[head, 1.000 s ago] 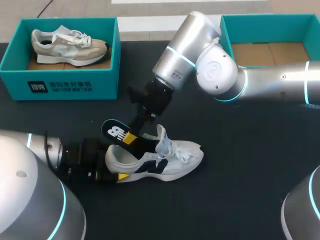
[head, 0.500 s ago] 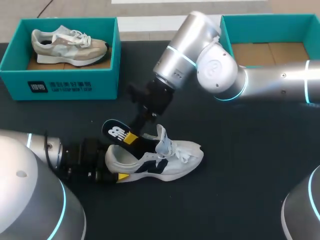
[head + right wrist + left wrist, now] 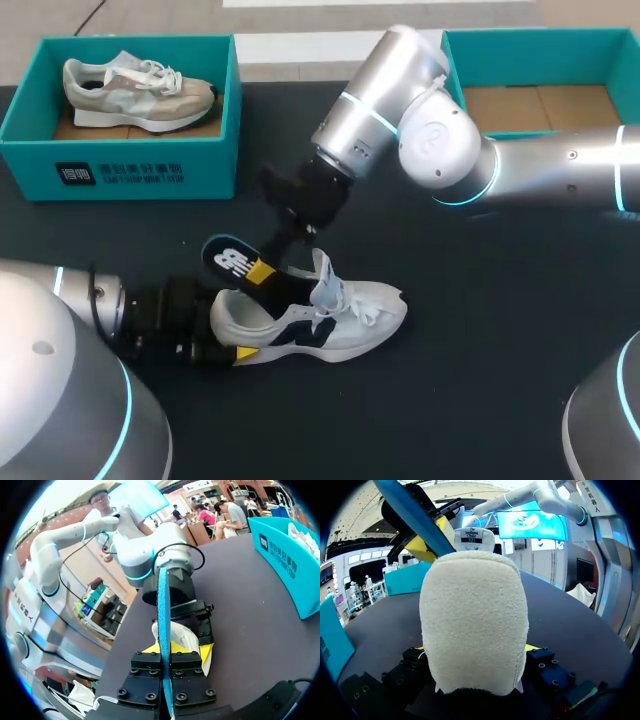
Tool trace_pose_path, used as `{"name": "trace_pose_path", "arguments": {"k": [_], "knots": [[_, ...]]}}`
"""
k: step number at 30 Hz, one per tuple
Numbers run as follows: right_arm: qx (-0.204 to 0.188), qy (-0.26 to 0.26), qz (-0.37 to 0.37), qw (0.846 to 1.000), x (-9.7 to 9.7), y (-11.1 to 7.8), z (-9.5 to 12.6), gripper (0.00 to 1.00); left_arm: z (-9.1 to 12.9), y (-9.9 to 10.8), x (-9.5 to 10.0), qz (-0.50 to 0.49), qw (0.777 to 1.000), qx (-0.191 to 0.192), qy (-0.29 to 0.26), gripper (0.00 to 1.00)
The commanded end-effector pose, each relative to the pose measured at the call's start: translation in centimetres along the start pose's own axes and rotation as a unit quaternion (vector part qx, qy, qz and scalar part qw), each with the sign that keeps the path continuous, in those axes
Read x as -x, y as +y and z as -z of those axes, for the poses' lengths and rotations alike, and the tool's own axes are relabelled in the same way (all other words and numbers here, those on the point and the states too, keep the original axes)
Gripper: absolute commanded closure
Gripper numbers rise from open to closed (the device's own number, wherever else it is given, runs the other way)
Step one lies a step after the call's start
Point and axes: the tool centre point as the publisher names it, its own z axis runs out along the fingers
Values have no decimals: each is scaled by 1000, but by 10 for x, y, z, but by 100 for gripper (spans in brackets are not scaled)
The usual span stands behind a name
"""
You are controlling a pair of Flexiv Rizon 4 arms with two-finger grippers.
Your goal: Take the shoe out of the shoebox, open the shoe tongue, remove and reinsert the insole, then place the shoe into the shoebox
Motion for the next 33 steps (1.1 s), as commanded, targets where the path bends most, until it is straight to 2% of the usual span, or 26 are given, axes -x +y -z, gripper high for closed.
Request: {"name": "trace_pose_path", "arguments": {"k": [1,7,12,13,15,18,22,25,28,33], "knots": [[20,-5,4,1000,-3,12,3,100,0,2,-2,0,1000,2,0,100],[52,-18,5,998,-7,36,15,100,0,2,-2,0,1000,2,0,100],[82,-60,7,995,-8,51,26,100,0,2,-2,0,1000,2,0,100],[103,-89,5,991,-9,54,29,100,0,2,-2,0,1000,2,0,100],[122,-105,19,987,-8,63,32,100,0,2,-2,0,1000,2,0,100],[132,-109,40,984,-6,79,38,100,0,2,-2,0,1000,2,0,100],[172,-133,44,975,-6,91,49,100,0,2,-2,0,1000,2,0,100],[209,-145,50,966,-6,100,54,100,0,2,-2,0,1000,2,0,100],[253,-180,45,949,-7,108,60,100,0,2,-2,0,1000,2,0,100],[259,-186,52,946,-8,110,63,100,0,2,-2,0,1000,2,0,100]]}}
